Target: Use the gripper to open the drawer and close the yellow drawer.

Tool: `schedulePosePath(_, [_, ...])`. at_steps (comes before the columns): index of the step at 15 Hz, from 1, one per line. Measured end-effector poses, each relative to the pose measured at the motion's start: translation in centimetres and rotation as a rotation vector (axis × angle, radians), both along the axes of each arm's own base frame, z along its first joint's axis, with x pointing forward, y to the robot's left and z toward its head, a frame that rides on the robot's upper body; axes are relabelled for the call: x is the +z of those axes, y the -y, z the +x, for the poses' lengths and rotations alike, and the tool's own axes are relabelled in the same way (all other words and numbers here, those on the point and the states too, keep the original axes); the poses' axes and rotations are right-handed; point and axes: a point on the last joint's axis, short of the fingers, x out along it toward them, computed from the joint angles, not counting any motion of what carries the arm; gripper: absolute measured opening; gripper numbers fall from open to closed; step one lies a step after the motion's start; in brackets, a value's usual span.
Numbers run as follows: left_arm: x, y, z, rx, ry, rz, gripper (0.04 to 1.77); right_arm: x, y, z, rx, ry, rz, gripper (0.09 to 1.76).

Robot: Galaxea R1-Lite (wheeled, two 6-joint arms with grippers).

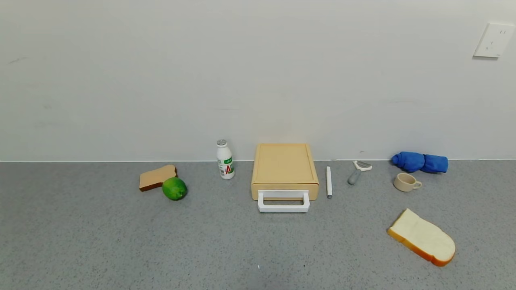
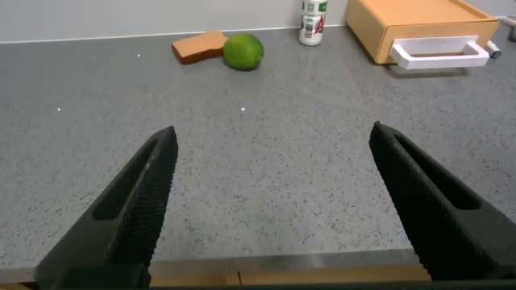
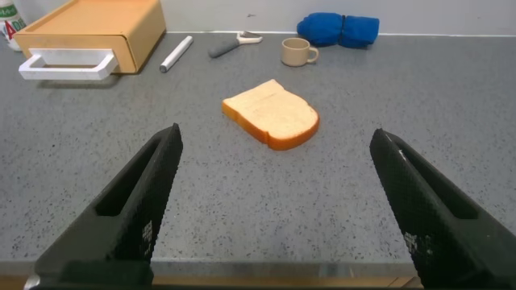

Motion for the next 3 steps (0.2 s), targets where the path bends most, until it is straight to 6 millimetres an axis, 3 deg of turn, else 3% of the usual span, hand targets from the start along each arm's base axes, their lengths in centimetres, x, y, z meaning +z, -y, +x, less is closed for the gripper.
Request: schedulePosePath(3, [0.0, 0.0, 0.0, 0.0, 0.0, 0.0, 1.72, 0.0, 0.0, 0.0, 0.0, 0.0, 0.001, 1.71])
